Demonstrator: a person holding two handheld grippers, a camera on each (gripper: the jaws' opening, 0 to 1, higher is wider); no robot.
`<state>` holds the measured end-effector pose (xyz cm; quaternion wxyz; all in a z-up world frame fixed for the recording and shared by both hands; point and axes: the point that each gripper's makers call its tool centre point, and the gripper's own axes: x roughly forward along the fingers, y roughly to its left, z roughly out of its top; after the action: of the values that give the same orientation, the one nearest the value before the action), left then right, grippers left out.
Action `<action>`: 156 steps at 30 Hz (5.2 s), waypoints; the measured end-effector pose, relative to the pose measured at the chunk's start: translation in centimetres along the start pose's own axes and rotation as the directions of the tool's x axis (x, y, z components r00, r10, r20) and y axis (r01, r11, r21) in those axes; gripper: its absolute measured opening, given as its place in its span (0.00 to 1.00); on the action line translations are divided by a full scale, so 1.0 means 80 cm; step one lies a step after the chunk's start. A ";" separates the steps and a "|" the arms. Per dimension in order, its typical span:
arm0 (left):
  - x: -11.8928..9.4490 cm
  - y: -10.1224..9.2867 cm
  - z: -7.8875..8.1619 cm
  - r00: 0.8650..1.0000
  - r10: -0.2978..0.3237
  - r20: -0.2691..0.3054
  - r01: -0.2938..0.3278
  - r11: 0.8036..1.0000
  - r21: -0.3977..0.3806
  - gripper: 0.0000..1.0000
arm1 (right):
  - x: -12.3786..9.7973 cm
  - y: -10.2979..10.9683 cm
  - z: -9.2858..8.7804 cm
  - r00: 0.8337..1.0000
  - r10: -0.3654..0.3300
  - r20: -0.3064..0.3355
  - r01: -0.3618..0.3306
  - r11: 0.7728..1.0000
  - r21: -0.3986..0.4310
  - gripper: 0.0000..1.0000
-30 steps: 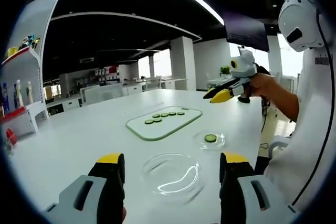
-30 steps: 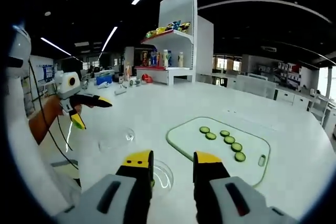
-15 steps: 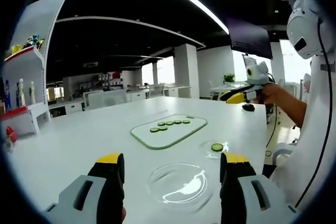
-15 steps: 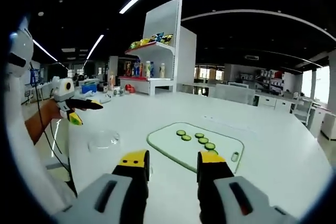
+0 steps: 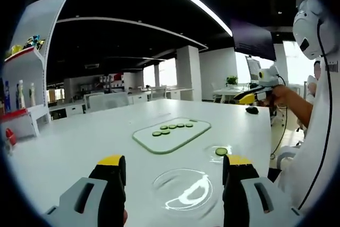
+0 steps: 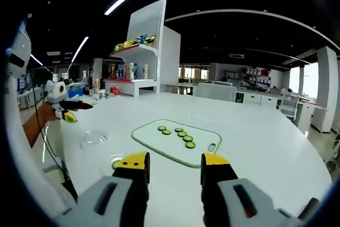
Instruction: Open the petri dish lid, add cucumber slices into the petri dish, and close the lid
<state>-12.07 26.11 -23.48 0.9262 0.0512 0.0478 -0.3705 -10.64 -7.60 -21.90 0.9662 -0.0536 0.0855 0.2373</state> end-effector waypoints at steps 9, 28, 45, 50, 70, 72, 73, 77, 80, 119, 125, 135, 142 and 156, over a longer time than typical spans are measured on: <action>0.005 0.005 0.000 1.000 0.007 0.001 -0.007 1.000 0.004 0.74 | -0.014 -0.016 0.003 1.000 -0.025 0.016 0.024 1.000 0.019 0.39; -0.003 0.010 0.031 0.993 -0.007 0.118 0.005 1.000 0.018 0.74 | -0.067 -0.055 -0.022 0.995 -0.077 0.059 0.071 0.993 0.096 0.43; -0.015 0.014 0.022 0.995 0.021 0.098 -0.021 1.000 0.003 0.76 | -0.124 -0.080 -0.011 0.972 -0.157 0.173 0.141 0.985 0.102 0.44; -0.017 0.010 0.020 0.995 0.026 0.099 -0.026 1.000 -0.002 0.77 | -0.151 -0.101 -0.008 0.953 -0.223 0.206 0.197 0.970 0.140 0.45; -0.032 0.012 0.019 0.995 0.048 0.091 -0.049 0.999 0.008 0.78 | -0.181 -0.108 -0.038 0.943 -0.286 0.169 0.263 0.954 0.145 0.48; -0.033 0.011 0.018 0.995 0.049 0.089 -0.050 0.999 0.011 0.78 | -0.182 -0.107 -0.039 0.945 -0.282 0.165 0.261 0.955 0.139 0.48; -0.034 0.011 0.018 0.995 0.047 0.088 -0.048 0.999 0.011 0.78 | -0.182 -0.107 -0.039 0.945 -0.281 0.165 0.260 0.956 0.139 0.49; -0.032 0.008 0.015 0.996 0.038 0.082 -0.039 0.999 0.009 0.78 | -0.183 -0.108 -0.038 0.947 -0.280 0.160 0.260 0.956 0.136 0.49; -0.029 0.007 0.012 0.997 0.026 0.075 -0.027 1.000 0.012 0.78 | -0.183 -0.105 -0.034 0.948 -0.273 0.165 0.254 0.959 0.126 0.50; -0.016 0.002 0.003 0.998 -0.033 0.060 0.033 0.999 0.000 0.81 | -0.143 -0.078 -0.014 0.976 -0.153 0.155 0.135 0.984 0.119 0.53; -0.017 0.000 0.000 0.998 -0.039 0.046 0.039 0.999 0.005 0.81 | -0.135 -0.075 -0.018 0.981 -0.138 0.133 0.124 0.987 0.105 0.53; -0.017 0.000 0.001 0.998 -0.035 0.047 0.035 0.999 0.013 0.80 | -0.120 -0.068 -0.019 0.989 -0.102 0.105 0.093 0.992 0.085 0.54; -0.019 0.001 0.000 0.998 -0.032 0.045 0.032 0.999 0.016 0.80 | -0.113 -0.063 -0.012 0.991 -0.082 0.102 0.075 0.995 0.072 0.55; -0.023 0.003 -0.003 0.998 -0.034 0.045 0.033 0.999 0.022 0.81 | -0.095 -0.049 -0.005 0.996 -0.025 0.080 0.021 0.998 0.051 0.56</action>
<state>-13.28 27.57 -23.44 0.9201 0.0519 0.0234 -0.3874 -15.51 -14.54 -20.61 0.9726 -0.0208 0.0518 0.2258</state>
